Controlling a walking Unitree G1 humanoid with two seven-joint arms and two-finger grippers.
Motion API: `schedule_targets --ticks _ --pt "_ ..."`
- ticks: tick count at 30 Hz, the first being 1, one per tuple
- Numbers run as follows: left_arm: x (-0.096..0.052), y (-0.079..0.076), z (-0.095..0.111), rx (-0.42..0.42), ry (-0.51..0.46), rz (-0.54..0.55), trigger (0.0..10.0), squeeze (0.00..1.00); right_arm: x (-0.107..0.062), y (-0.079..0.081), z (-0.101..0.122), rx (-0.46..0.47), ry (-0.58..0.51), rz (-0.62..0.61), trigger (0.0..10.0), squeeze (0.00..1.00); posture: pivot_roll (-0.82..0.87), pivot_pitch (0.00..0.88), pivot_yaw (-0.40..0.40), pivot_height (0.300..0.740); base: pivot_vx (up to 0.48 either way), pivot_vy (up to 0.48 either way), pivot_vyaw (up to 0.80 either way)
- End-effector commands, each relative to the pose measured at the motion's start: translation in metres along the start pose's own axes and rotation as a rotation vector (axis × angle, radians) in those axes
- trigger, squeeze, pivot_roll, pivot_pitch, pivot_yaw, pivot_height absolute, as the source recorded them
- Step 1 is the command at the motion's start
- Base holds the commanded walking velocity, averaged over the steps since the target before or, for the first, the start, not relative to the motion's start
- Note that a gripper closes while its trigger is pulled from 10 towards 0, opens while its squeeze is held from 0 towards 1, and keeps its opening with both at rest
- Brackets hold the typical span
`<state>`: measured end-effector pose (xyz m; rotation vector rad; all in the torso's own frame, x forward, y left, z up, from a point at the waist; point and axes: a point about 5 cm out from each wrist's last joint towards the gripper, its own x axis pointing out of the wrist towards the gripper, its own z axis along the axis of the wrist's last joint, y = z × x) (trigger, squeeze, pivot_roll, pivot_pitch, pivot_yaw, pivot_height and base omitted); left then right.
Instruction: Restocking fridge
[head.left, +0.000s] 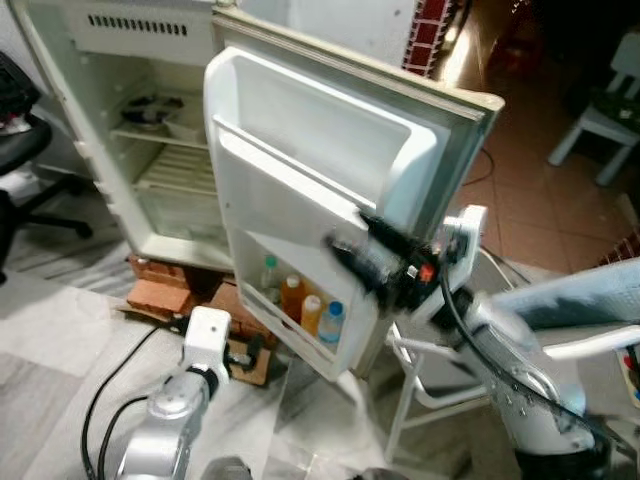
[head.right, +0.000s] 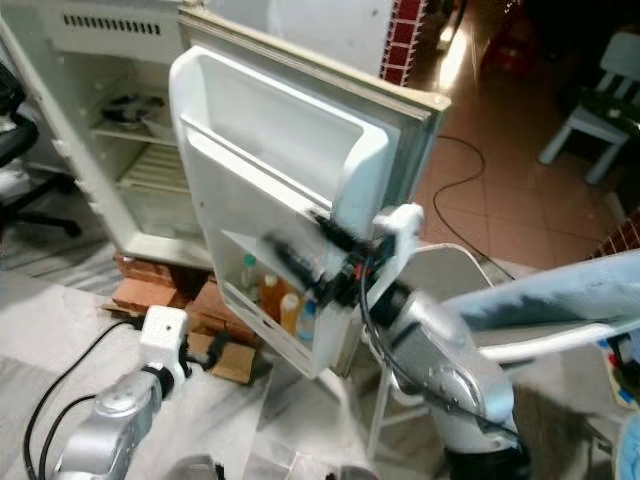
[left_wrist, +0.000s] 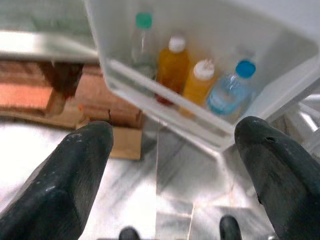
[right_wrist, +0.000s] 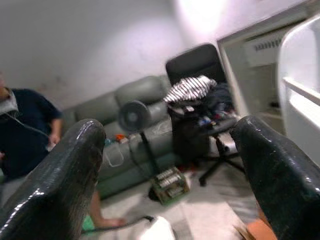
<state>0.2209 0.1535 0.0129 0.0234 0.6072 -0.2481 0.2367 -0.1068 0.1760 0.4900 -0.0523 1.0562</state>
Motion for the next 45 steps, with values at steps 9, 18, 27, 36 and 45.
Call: schedule_targets --ticks 9,18,27,36,45 --pt "0.002 0.007 -0.005 -0.004 0.058 0.01 10.0 0.0 -0.044 -0.082 0.002 -0.424 0.182 -0.629 10.0 0.0 0.07 0.0 -0.038 0.74 0.0 0.0 0.0" --pt "0.003 0.013 -0.005 0.014 0.052 0.026 10.0 0.0 -0.03 -0.054 -0.023 -0.293 0.048 -0.519 10.0 0.0 0.08 0.0 -0.04 0.74 0.0 0.0 0.0" --pt "0.006 0.011 -0.011 0.027 0.054 0.014 10.0 0.0 -0.043 -0.02 -0.06 -0.15 0.221 -0.269 10.0 0.0 0.07 0.0 -0.042 0.74 0.0 0.0 0.0" --pt "0.002 0.011 -0.007 0.038 0.04 0.018 10.0 0.0 -0.047 -0.039 -0.053 -0.271 0.191 -0.448 10.0 0.0 0.07 0.0 -0.05 0.74 0.0 0.0 0.0" --pt "0.001 0.011 -0.002 0.084 0.007 0.036 10.0 0.0 -0.043 -0.055 -0.034 -0.39 0.028 -0.73 10.0 0.0 0.08 0.0 -0.057 0.74 0.0 -0.097 0.0"
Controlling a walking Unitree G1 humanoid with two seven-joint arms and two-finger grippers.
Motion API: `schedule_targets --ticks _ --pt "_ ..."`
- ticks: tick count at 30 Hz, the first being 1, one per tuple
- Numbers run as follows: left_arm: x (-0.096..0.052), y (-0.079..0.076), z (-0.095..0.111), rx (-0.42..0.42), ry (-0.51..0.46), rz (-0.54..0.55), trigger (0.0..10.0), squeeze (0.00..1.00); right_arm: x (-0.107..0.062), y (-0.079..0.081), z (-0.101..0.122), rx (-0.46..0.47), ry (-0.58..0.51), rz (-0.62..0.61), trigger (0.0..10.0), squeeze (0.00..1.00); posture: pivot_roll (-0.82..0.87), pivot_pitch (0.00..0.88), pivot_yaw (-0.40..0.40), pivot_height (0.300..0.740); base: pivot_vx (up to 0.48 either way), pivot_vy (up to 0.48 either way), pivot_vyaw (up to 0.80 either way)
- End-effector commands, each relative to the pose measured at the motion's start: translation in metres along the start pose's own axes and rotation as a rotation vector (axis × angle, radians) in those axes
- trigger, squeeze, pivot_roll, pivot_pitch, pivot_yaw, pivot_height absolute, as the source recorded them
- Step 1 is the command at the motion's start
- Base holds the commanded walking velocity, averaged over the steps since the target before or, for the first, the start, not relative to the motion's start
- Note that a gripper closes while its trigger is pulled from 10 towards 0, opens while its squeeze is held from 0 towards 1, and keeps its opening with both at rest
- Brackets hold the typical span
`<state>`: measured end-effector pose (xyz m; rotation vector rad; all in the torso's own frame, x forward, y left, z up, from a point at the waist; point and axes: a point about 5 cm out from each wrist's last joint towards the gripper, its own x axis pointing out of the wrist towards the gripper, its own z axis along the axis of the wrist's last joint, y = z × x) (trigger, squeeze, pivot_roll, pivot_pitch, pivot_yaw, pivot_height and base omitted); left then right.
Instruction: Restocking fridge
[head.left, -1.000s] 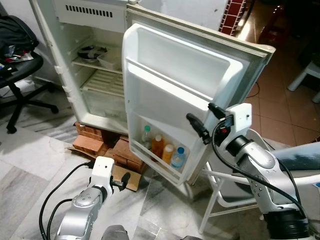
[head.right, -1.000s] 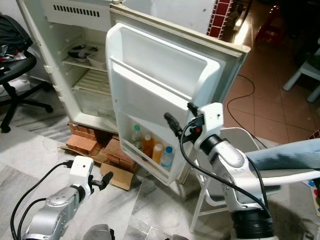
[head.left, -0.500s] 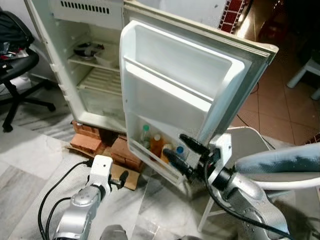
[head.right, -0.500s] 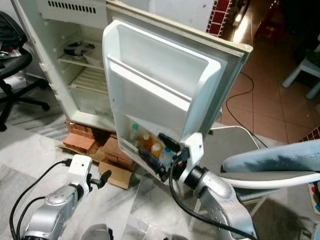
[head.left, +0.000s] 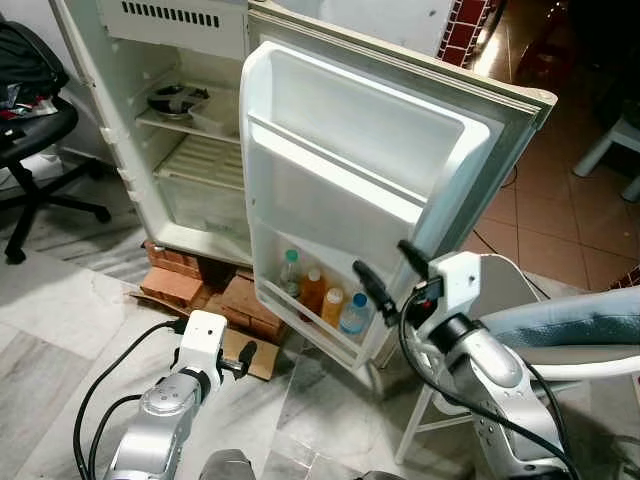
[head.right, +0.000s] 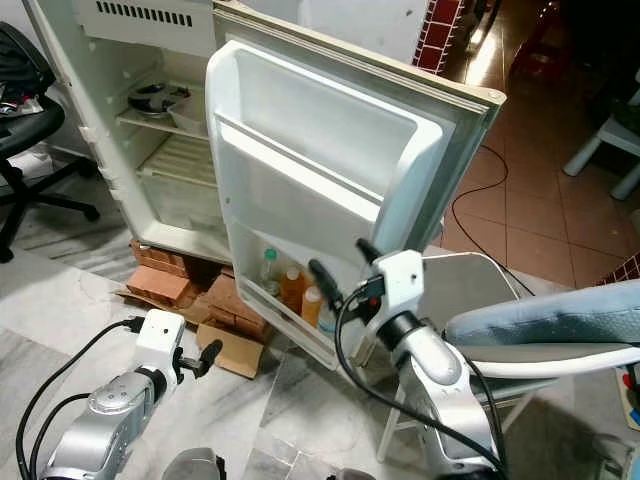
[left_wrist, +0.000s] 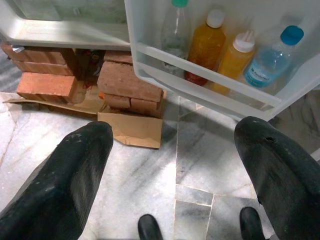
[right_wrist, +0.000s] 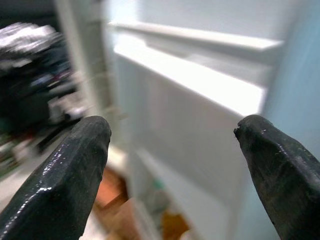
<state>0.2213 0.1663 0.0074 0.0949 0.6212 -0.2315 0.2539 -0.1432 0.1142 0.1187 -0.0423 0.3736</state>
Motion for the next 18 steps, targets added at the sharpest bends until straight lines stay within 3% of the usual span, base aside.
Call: schedule_targets --ticks 1,16,18 --pt "0.0002 -0.0014 0.0037 0.023 -0.016 0.001 10.0 0.0 -0.001 -0.0066 0.0009 -0.009 -0.007 -0.054 10.0 0.0 0.08 0.0 -0.057 0.74 0.0 -0.326 0.0" --pt "0.0027 -0.0037 0.0071 0.035 -0.04 -0.006 10.0 0.0 0.0043 -0.0038 -0.0005 -0.037 -0.027 -0.078 10.0 0.0 0.07 0.0 -0.048 0.74 0.0 -0.328 0.0" --pt "0.0024 -0.0042 0.0101 0.022 -0.06 -0.003 10.0 0.0 0.0063 -0.004 -0.0002 -0.033 -0.031 -0.078 10.0 0.0 0.07 0.0 -0.051 0.74 0.0 0.0 0.0"
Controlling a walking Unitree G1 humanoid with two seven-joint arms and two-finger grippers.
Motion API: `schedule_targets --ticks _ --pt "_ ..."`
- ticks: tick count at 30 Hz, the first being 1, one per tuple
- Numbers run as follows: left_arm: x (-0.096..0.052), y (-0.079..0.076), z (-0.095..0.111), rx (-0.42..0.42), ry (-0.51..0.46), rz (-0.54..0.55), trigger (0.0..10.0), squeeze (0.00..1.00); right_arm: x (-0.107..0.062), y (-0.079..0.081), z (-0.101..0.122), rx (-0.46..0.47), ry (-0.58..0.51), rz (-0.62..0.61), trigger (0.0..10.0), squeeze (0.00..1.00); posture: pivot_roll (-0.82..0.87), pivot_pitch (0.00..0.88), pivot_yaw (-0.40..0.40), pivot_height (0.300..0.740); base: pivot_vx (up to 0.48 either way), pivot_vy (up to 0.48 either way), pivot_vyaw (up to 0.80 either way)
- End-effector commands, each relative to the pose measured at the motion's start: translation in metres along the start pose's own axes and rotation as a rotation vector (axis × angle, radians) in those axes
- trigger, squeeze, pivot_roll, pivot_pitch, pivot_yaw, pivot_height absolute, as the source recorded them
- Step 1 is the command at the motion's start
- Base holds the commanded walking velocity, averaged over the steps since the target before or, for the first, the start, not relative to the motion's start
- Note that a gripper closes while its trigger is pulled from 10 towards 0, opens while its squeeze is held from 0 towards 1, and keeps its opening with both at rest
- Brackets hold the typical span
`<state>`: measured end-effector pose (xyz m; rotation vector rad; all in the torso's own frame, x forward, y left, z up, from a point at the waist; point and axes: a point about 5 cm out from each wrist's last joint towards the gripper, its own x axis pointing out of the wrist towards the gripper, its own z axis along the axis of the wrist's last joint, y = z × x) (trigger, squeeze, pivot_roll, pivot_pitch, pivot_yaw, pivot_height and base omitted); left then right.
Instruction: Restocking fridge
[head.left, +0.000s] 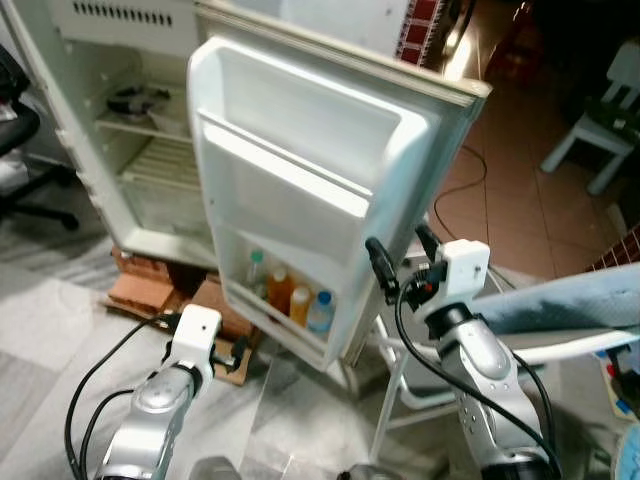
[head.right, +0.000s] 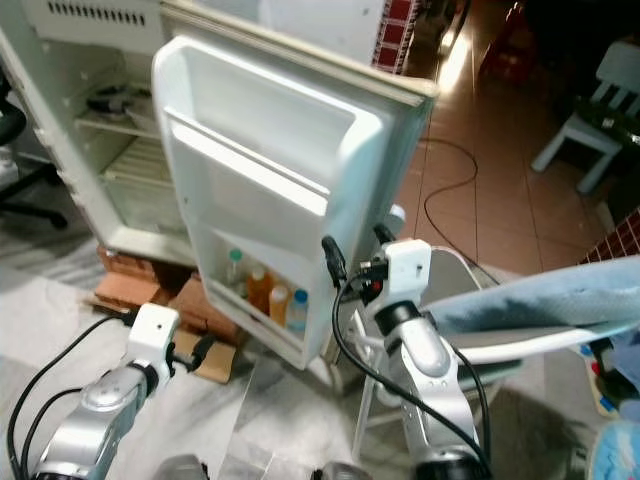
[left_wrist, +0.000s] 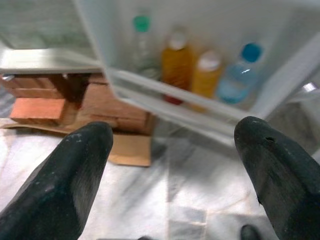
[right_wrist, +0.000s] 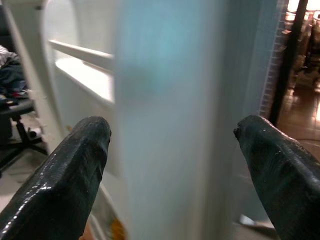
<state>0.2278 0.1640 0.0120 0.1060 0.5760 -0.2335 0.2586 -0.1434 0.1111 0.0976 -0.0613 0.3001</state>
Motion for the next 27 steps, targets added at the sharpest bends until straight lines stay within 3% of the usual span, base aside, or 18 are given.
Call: schedule_targets --ticks 1,8,12,17,20,27 --pt "-0.001 -0.003 0.003 -0.004 -0.014 0.004 10.0 0.0 0.004 -0.001 0.003 -0.003 -0.013 -0.002 10.0 0.0 0.07 0.0 -0.051 0.74 0.0 0.0 0.0" --pt "0.0 0.001 0.001 -0.016 0.02 0.051 10.0 0.0 0.019 -0.008 0.011 -0.036 -0.045 -0.012 10.0 0.0 0.08 0.0 -0.05 0.74 0.0 0.0 0.0" --pt "-0.001 0.006 0.0 -0.066 0.04 0.121 10.0 0.0 0.031 -0.015 0.022 -0.072 -0.087 -0.054 10.0 0.0 0.08 0.0 -0.05 0.74 0.0 0.0 0.7" --pt "-0.005 0.012 0.018 -0.041 -0.101 0.202 10.0 0.0 0.038 -0.02 0.024 -0.091 -0.087 -0.123 10.0 0.0 0.09 0.0 -0.049 0.74 0.0 0.0 0.71" --pt "-0.01 0.014 0.043 0.085 -0.285 0.262 10.0 0.0 0.044 -0.021 0.016 -0.094 -0.043 -0.187 10.0 0.0 0.09 0.0 -0.052 0.74 0.0 0.0 0.2" --pt "-0.009 0.001 0.042 0.097 -0.289 0.151 10.0 0.0 0.063 -0.024 0.02 -0.078 -0.036 -0.25 10.0 0.0 0.1 0.0 -0.055 0.74 0.0 0.0 0.0"
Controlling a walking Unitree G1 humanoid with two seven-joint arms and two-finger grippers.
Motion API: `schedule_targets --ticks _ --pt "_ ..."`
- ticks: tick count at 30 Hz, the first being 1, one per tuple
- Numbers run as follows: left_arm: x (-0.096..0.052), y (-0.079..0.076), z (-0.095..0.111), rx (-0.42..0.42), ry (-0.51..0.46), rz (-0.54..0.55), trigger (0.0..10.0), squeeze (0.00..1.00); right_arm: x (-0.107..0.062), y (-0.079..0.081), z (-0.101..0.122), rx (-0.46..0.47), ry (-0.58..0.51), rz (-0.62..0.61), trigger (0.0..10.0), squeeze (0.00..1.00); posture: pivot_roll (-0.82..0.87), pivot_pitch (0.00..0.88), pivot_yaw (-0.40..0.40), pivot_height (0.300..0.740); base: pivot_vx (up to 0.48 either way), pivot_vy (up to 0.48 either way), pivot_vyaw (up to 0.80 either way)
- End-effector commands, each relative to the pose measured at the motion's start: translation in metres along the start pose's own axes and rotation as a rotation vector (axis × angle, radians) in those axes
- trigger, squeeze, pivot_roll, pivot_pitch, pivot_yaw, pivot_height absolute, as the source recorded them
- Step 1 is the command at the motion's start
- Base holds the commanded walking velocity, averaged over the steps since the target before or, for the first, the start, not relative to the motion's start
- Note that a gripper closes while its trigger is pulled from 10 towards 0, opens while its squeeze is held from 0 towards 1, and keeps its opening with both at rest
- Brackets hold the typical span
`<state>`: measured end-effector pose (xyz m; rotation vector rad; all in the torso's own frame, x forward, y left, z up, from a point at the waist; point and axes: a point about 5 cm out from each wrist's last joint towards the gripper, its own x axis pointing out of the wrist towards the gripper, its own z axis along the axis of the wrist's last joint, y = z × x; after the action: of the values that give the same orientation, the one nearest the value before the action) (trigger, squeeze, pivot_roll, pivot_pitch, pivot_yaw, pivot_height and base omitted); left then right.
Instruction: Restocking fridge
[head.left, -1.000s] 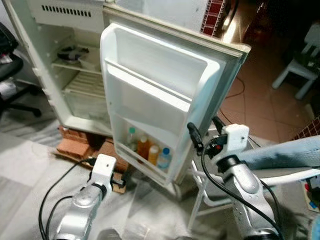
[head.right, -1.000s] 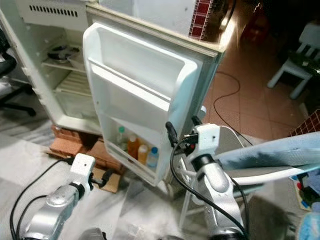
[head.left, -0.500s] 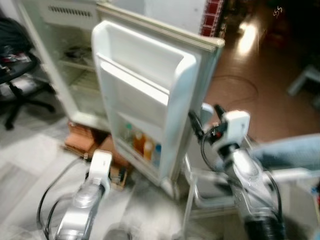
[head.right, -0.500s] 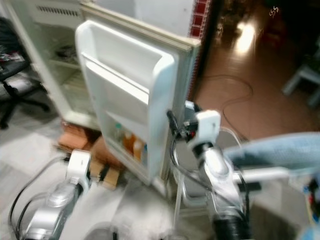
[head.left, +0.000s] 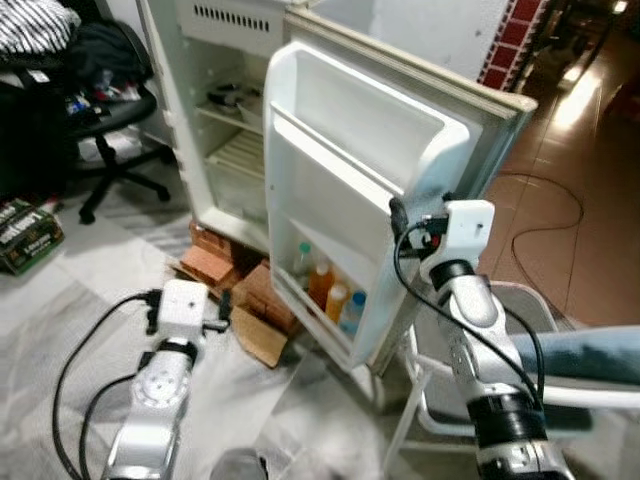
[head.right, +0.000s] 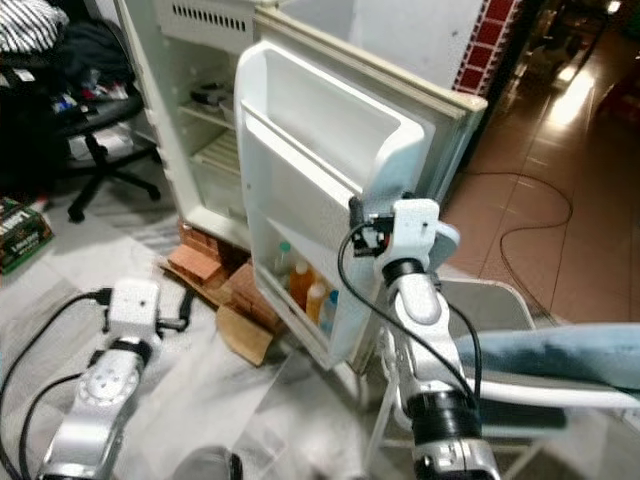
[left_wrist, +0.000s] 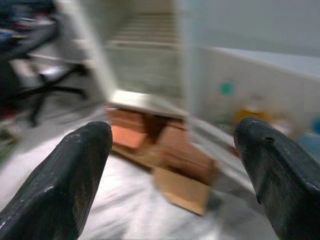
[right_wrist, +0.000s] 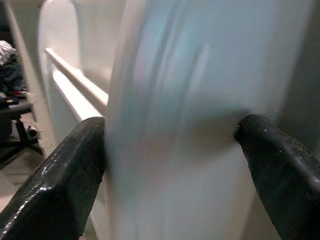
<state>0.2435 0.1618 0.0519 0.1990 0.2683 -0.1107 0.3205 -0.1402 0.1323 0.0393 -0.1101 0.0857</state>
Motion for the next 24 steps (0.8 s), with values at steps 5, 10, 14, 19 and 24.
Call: schedule_targets --ticks 5,10,14,19,24 --pt "0.0 -0.008 -0.003 0.026 0.003 -0.044 10.0 0.0 0.019 -0.005 0.008 0.019 0.019 -0.055 10.0 0.0 0.1 0.0 -0.055 0.74 0.0 0.0 0.0" --pt "-0.001 -0.01 -0.005 0.034 0.012 -0.065 10.0 0.0 0.009 0.044 0.036 0.32 -0.033 0.39 10.0 0.0 0.11 0.0 -0.06 0.74 0.0 0.0 0.0" --pt "-0.004 -0.015 -0.008 0.033 0.029 -0.106 10.0 0.0 -0.071 0.077 0.077 0.613 -0.061 1.151 10.0 0.0 0.1 0.0 -0.062 0.74 0.0 0.0 0.0" --pt "-0.002 -0.016 -0.008 0.043 0.028 -0.116 10.0 0.0 -0.082 0.049 0.069 0.663 0.0 1.129 10.0 0.0 0.09 0.0 -0.058 0.74 0.0 0.0 0.0" --pt "0.001 -0.015 -0.008 0.052 0.033 -0.126 10.0 0.0 -0.065 0.011 0.029 0.451 0.127 0.759 10.0 0.0 0.08 0.0 -0.046 0.74 0.0 0.0 0.0"
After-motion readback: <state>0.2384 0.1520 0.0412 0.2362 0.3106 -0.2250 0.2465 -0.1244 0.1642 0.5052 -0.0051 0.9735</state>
